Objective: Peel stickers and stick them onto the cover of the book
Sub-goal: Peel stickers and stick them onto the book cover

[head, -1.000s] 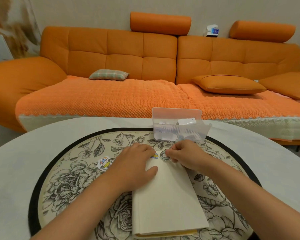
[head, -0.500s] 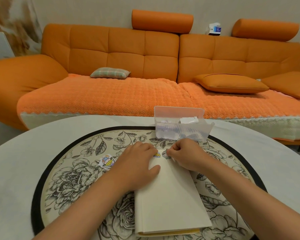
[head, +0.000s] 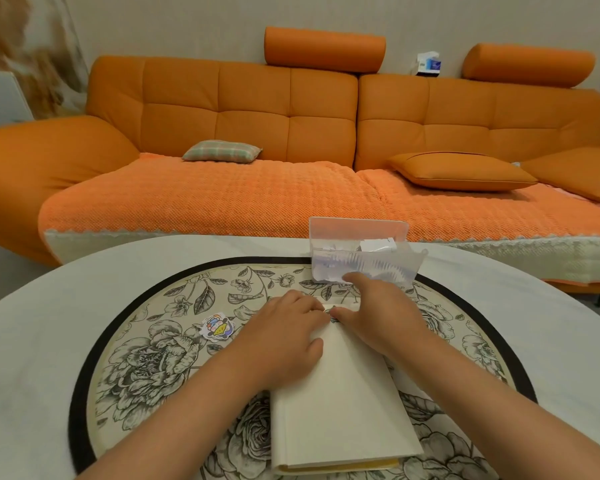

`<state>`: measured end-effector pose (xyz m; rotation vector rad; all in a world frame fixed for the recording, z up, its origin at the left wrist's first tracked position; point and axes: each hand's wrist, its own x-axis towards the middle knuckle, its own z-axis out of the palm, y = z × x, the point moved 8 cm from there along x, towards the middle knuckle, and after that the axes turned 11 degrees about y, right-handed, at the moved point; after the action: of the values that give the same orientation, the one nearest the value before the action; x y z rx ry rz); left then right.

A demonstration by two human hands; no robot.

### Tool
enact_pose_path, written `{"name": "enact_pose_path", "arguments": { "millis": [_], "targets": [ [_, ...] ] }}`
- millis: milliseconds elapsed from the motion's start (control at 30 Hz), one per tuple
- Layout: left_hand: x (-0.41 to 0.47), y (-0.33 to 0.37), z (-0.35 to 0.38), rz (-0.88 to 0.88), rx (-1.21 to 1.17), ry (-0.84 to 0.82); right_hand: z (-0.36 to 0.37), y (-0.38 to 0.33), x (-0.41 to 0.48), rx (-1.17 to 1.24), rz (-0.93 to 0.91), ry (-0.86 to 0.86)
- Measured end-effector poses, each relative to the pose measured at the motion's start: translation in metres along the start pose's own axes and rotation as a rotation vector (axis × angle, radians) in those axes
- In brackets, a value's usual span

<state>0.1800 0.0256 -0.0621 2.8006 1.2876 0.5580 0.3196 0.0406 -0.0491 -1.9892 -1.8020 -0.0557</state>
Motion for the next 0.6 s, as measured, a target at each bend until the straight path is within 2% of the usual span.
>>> {"name": "enact_pose_path", "arguments": {
  "millis": [100,167,333,600],
  "targets": [
    [0.000,0.000,0.002,-0.011,-0.001,-0.008,-0.005,0.003,-0.007,0.055,-0.047,0.077],
    [0.000,0.000,0.004,-0.018,0.006,-0.016,-0.005,0.001,-0.013,0.031,-0.149,0.093],
    [0.004,0.000,0.010,-0.037,0.062,-0.069,0.003,-0.003,-0.028,-0.089,-0.352,0.017],
    [0.008,0.006,0.019,-0.032,0.186,-0.053,0.009,-0.004,-0.035,-0.100,-0.362,0.020]
  ]
}}
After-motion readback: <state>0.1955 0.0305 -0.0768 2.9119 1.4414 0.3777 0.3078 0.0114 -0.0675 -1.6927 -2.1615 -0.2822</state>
